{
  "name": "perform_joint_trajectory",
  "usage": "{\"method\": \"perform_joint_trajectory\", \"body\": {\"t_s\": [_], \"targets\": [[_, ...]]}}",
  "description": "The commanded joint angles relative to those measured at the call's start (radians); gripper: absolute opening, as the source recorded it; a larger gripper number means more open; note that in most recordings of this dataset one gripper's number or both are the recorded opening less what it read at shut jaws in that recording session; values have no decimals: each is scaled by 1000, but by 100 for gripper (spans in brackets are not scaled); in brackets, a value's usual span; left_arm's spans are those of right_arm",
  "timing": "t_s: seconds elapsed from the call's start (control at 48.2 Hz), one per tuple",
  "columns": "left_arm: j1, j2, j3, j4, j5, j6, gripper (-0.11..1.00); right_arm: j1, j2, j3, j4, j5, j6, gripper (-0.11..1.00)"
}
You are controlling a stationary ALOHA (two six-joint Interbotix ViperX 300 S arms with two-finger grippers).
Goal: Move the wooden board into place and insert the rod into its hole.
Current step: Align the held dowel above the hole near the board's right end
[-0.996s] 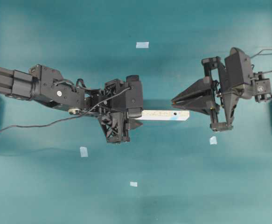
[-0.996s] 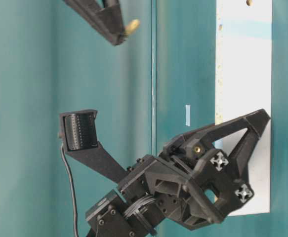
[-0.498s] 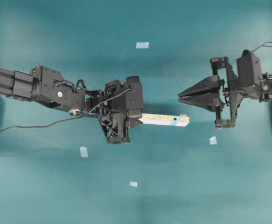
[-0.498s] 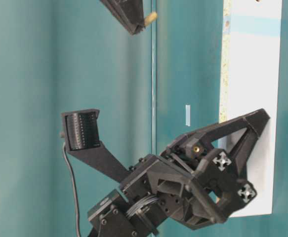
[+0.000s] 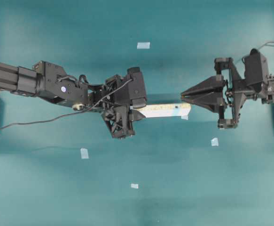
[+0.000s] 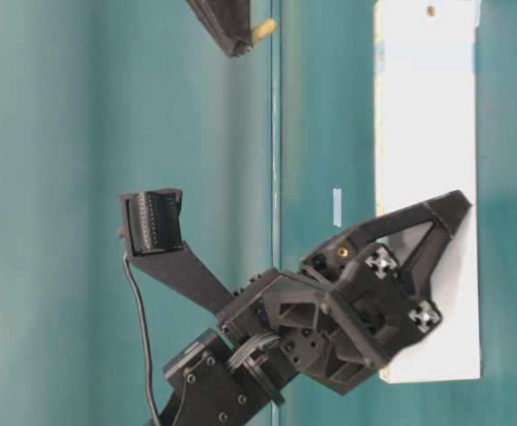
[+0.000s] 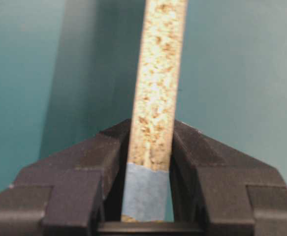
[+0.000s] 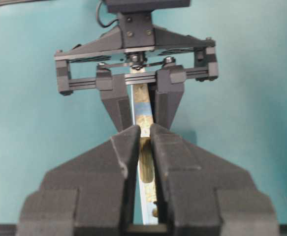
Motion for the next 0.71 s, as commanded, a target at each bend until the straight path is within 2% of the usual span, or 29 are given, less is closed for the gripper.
{"method": "perform_joint_trajectory", "body": {"t_s": [0.0, 0.374, 0.685], "targets": [[18, -12, -14, -2, -2, -11, 24, -2, 2, -14, 3, -17, -2, 8], [9, -12, -15, 0, -2, -11, 24, -2, 89, -17, 9, -67, -5, 8], [-3, -12, -15, 0, -2, -11, 24, -2, 179, -63, 11, -89, -11, 8]]}}
